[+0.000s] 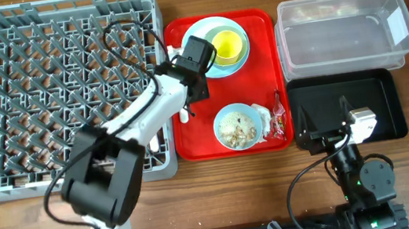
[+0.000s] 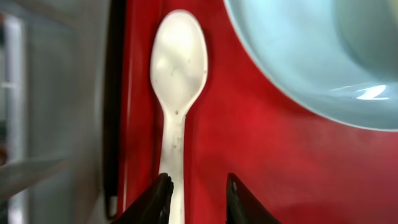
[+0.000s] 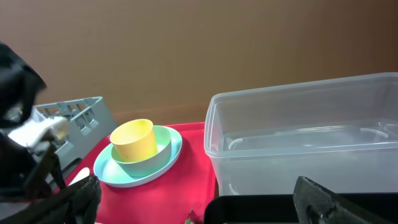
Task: Sort waste into correct bins and load items into the dishwasher rack
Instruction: 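Move the left gripper back and grasp the white plastic spoon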
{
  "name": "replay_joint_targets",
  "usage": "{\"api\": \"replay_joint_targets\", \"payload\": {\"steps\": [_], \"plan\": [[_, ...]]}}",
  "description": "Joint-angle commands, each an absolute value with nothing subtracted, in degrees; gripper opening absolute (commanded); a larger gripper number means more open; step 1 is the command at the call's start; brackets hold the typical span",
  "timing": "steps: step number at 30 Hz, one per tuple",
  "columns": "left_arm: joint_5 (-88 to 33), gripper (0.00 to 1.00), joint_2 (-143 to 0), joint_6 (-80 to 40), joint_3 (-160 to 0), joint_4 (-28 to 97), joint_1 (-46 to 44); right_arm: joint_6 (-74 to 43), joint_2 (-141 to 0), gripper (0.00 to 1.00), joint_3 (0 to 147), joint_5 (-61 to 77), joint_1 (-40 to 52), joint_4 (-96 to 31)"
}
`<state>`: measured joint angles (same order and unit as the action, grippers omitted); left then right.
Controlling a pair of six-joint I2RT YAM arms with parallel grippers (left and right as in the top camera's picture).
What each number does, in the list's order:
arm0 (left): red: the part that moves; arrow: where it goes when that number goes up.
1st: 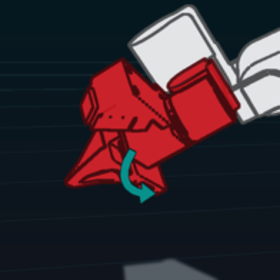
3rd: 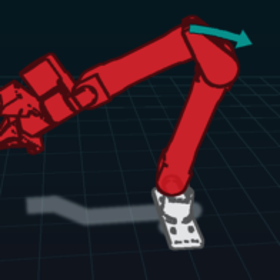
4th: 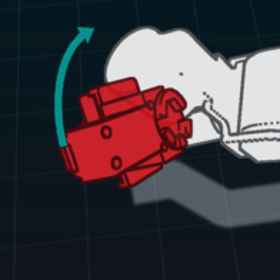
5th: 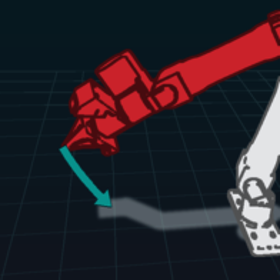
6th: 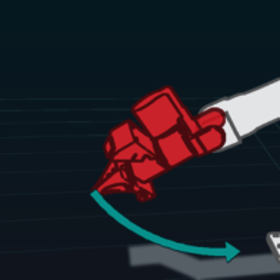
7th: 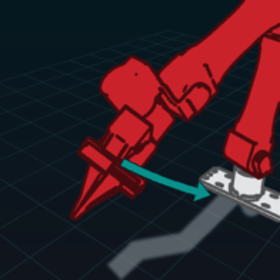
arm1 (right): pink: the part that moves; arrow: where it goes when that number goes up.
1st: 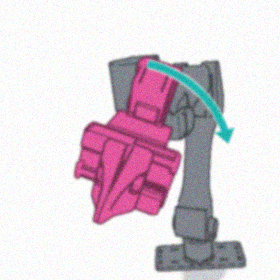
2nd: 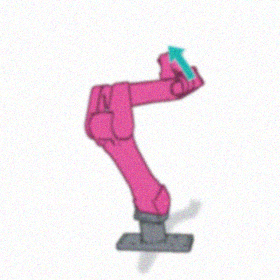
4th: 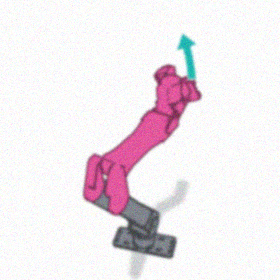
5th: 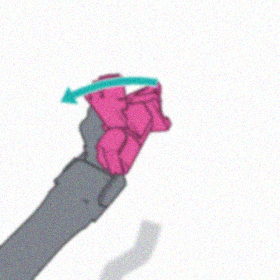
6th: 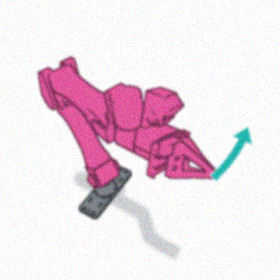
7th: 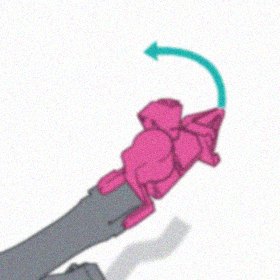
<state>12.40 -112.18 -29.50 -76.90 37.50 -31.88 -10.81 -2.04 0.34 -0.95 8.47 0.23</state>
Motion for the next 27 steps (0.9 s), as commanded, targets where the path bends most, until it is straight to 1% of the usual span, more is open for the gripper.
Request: {"api": "replay_joint_targets", "payload": {"steps": [1, 5, 10, 13, 15, 16, 17, 20, 24, 27], "plan": [[16.8, 0.29, -115.3, -30.5, -77.0, 36.9, -32.0, -10.7, -1.9, 1.00, 0.3, -1.0, 8.5, 0.5], [18.1, 0.29, -115.5, -30.5, -77.0, 36.8, -32.1, -10.7, -1.9, 1.00, 0.3, -1.0, 8.5, 0.5], [14.1, 0.28, -116.5, -30.5, -76.9, 36.8, -32.6, -10.7, -1.9, 1.00, 0.3, -1.0, 8.5, 0.5], [14.0, 0.27, -118.0, -30.5, -76.7, 36.6, -33.6, -10.7, -1.9, 1.00, 0.3, -1.0, 8.5, 0.5], [14.0, 0.24, -119.2, -30.5, -76.7, 36.5, -34.3, -10.7, -1.9, 1.00, 0.3, -1.0, 8.5, 0.5], [14.0, 0.20, -119.7, -30.5, -76.7, 36.4, -34.6, -10.7, -1.9, 1.00, 0.3, -1.0, 8.5, 0.5], [14.0, 0.14, -119.8, -30.5, -76.7, 36.3, -35.1, -10.7, -1.9, 1.00, 0.3, -1.0, 8.5, 0.5], [15.4, 0.04, -119.0, -30.3, -76.7, 36.2, -36.5, -10.7, -1.9, 1.00, 0.3, -1.0, 8.5, 0.5], [20.2, 0.04, -114.5, -30.3, -76.8, 38.0, -36.4, -10.7, -1.9, 1.00, 0.3, -1.0, 8.5, 0.5], [22.5, 0.04, -105.9, -30.3, -76.9, 40.2, -36.1, -10.7, -1.9, 1.00, 0.3, -1.0, 8.5, 0.5]]}}
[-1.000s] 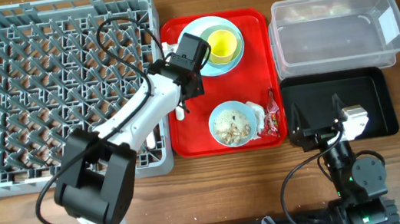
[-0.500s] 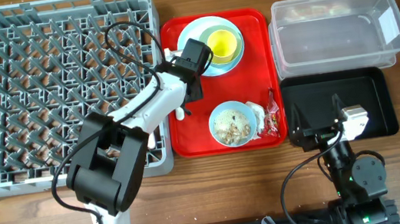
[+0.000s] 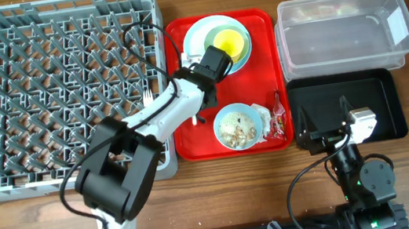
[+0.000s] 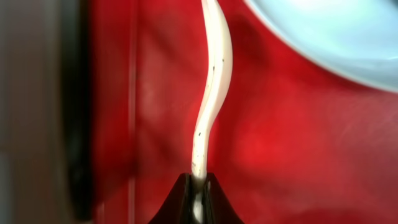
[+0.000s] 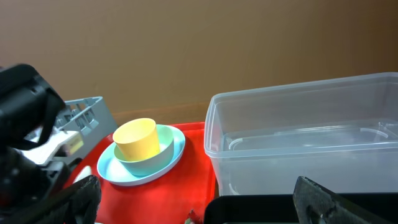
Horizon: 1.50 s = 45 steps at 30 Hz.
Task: Sort waste into correct bins and load items into the dishwasher rack
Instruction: 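Move the left gripper back and grasp the white plastic spoon, then carry the spoon left and place it into the dish rack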
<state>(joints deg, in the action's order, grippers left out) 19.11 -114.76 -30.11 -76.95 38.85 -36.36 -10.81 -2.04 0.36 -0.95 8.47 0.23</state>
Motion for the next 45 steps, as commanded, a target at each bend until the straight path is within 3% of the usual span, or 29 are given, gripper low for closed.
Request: {"api": "replay_joint_targets", "payload": {"steps": [1, 6, 11, 22, 37, 38, 41, 45], "plan": [[23.2, 0.04, -103.2, -30.3, -76.9, 40.8, -36.1, -10.7, -1.9, 1.00, 0.3, -1.0, 8.5, 0.5], [27.8, 0.04, -89.4, -30.3, -76.9, 44.1, -35.7, -10.7, -1.9, 1.00, 0.3, -1.0, 8.5, 0.5], [27.5, 0.04, -84.3, -30.3, -76.9, 50.9, -31.8, -10.7, -1.9, 1.00, 0.3, -1.0, 8.5, 0.5], [13.6, 0.04, -93.1, -16.2, -76.7, 53.0, -24.6, -10.7, -1.9, 1.00, 0.3, -1.0, 8.5, 0.5], [13.3, 0.04, -104.3, -16.9, -76.7, 52.9, -23.8, -10.7, -1.9, 1.00, 0.3, -1.0, 8.5, 0.5], [13.3, 0.10, -104.3, -16.9, -76.7, 52.8, -23.8, -10.7, -1.9, 1.00, 0.3, -1.0, 8.5, 0.5], [13.3, 0.53, -104.3, -16.9, -76.7, 52.8, -23.8, -10.7, -1.9, 1.00, 0.3, -1.0, 8.5, 0.5], [14.8, 0.60, -102.9, -16.9, -76.9, 52.4, -23.3, -10.7, -2.0, 1.00, 0.3, -1.0, 8.5, 0.5]]}}
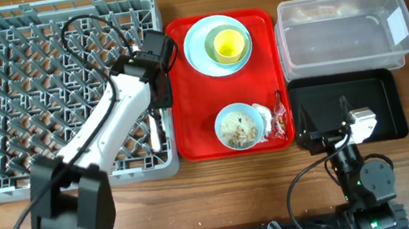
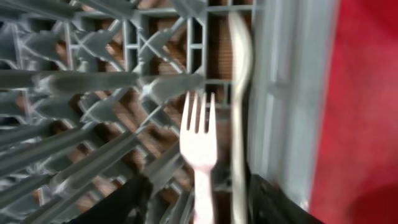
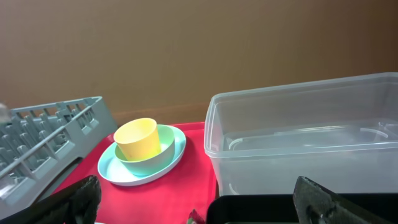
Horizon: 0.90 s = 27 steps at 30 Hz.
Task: Sort waste into correct bins and load items into the dishwasher rack
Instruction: 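Carry the spoon left and place it into the dish rack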
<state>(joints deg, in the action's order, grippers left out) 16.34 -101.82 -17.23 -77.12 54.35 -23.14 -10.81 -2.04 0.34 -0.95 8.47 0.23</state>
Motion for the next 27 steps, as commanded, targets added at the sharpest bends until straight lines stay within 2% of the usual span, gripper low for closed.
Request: {"api": "replay_joint_targets", "payload": {"steps": [1, 4, 9, 16, 18, 22, 25, 27], "plan": [[15.1, 0.60, -102.1, -16.9, -77.0, 52.4, -23.2, -10.7, -1.9, 1.00, 0.3, -1.0, 8.5, 0.5], [15.0, 0.62, -98.4, -16.9, -78.1, 52.4, -22.0, -10.7, -1.9, 1.00, 0.3, -1.0, 8.5, 0.5], [14.9, 0.72, -88.9, -17.2, -79.7, 52.0, -18.4, -10.7, -1.9, 1.00, 0.3, -1.0, 8.5, 0.5], [10.8, 0.71, -83.3, -18.5, -79.7, 53.9, -15.9, -10.7, -1.9, 1.00, 0.3, -1.0, 8.5, 0.5], [11.6, 0.73, -83.3, -20.4, -79.7, 55.1, -15.3, -10.7, -1.9, 1.00, 0.3, -1.0, 8.5, 0.5], [12.2, 0.82, -83.3, -25.6, -79.7, 55.6, -11.2, -10.7, -1.9, 1.00, 0.3, -1.0, 8.5, 0.5], [10.7, 1.00, -83.3, -26.2, -79.7, 56.2, -6.8, -10.7, -1.9, 1.00, 0.3, -1.0, 8.5, 0.5], [10.7, 1.00, -83.3, -26.2, -79.7, 57.3, -5.4, -10.7, -1.9, 1.00, 0.3, -1.0, 8.5, 0.5]]}}
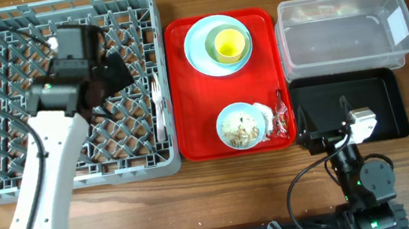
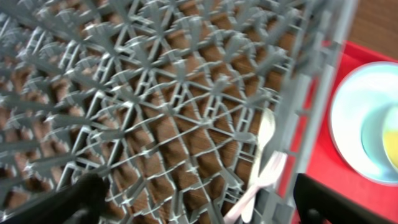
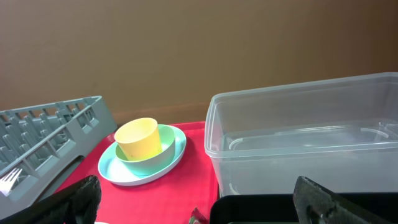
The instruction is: Sort waste into correct bins and load items into the dishwasher rack
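A white spoon [image 2: 264, 132] and a white fork [image 2: 268, 179] lie side by side in the grey dishwasher rack [image 1: 6, 168], at its right edge. My left gripper [image 2: 199, 208] hangs open and empty above the rack's middle [image 1: 113, 71]. On the red tray [image 1: 195, 131] are a light blue plate [image 1: 199, 58] holding a green bowl and a yellow cup [image 1: 228, 43], a small bowl of food scraps [image 1: 236, 124] and a red wrapper [image 1: 276, 117]. My right gripper [image 3: 199, 208] rests open over the black bin [image 1: 360, 94].
A clear plastic bin [image 1: 344, 29] stands at the back right, behind the black bin. In the right wrist view, the clear bin [image 3: 305, 137] fills the right side and the yellow cup [image 3: 135, 138] sits to its left. Bare wooden table runs along the front.
My left gripper has moved from low over the rack's right edge to higher up and further left over the rack. The spoon and fork stay in the rack. The right arm is unchanged.
My left gripper stood open around the spoon's handle on the tray. Then it was shut on the spoon, lifted on edge. Then it was open over the rack's right edge with the spoon beside the fork. Now it is clear of both.
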{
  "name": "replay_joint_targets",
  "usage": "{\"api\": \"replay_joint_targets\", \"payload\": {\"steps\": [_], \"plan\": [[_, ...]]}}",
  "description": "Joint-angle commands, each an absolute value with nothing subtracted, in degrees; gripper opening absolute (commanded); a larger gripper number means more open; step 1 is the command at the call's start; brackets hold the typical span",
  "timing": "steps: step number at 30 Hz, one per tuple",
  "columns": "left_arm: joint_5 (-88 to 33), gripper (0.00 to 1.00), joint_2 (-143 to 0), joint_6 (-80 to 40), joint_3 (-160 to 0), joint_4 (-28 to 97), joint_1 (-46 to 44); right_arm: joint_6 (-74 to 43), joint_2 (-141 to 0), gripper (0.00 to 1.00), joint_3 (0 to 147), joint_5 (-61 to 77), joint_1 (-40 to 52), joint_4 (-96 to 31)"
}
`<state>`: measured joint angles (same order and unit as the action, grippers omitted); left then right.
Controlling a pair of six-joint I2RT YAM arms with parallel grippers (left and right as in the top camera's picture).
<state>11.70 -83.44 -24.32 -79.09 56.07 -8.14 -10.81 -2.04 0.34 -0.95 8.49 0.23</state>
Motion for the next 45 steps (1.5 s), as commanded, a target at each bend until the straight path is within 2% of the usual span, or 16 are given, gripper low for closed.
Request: {"api": "replay_joint_targets", "payload": {"steps": [1, 12, 18, 19, 20, 21, 22, 25, 31, 39, 40, 45], "plan": [[11.0, 1.00, -83.3, -26.1, -79.7, 58.0, -4.6, -10.7, -1.9, 1.00, 0.3, -1.0, 8.5, 0.5], [12.0, 1.00, -83.3, -22.9, -79.7, 60.1, 0.0, -10.7, -1.9, 1.00, 0.3, -1.0, 8.5, 0.5], [-6.3, 1.00, -83.3, -22.9, -79.7, 61.2, 0.0, -10.7, -1.9, 1.00, 0.3, -1.0, 8.5, 0.5], [-8.9, 0.95, -83.3, -22.6, -79.7, 61.2, -0.3, -10.7, -1.9, 1.00, 0.3, -1.0, 8.5, 0.5], [-11.9, 0.78, -83.3, -21.0, -79.5, 61.1, -1.0, -10.7, -1.9, 1.00, 0.3, -1.0, 8.5, 0.5], [-13.6, 0.50, -83.3, -20.3, -79.1, 60.9, -1.8, -10.7, -1.9, 1.00, 0.3, -1.0, 8.5, 0.5], [-14.4, 0.44, -83.3, -20.1, -78.6, 60.7, -2.7, -10.7, -1.9, 1.00, 0.3, -1.0, 8.5, 0.5], [-14.3, 0.44, -83.5, -20.1, -75.4, 57.2, -6.4, -10.7, -1.9, 1.00, 0.3, -1.0, 8.5, 0.5], [-10.9, 0.42, -86.8, -20.4, -65.8, 40.7, -15.3, -10.7, -1.9, 1.00, 0.3, -1.0, 8.5, 0.5], [-4.8, 0.44, -94.7, -20.3, -65.5, 38.9, -19.4, -10.7, -1.9, 1.00, 0.3, -1.0, 8.5, 0.5], [-4.8, 0.38, -95.7, -20.3, -65.5, 40.4, -19.4, -10.7, -1.9, 1.00, 0.3, -1.0, 8.5, 0.5], [-4.1, 0.26, -96.0, -19.8, -65.5, 45.1, -19.4, -10.7, -1.9, 1.00, 0.3, -1.0, 8.5, 0.5]]}}
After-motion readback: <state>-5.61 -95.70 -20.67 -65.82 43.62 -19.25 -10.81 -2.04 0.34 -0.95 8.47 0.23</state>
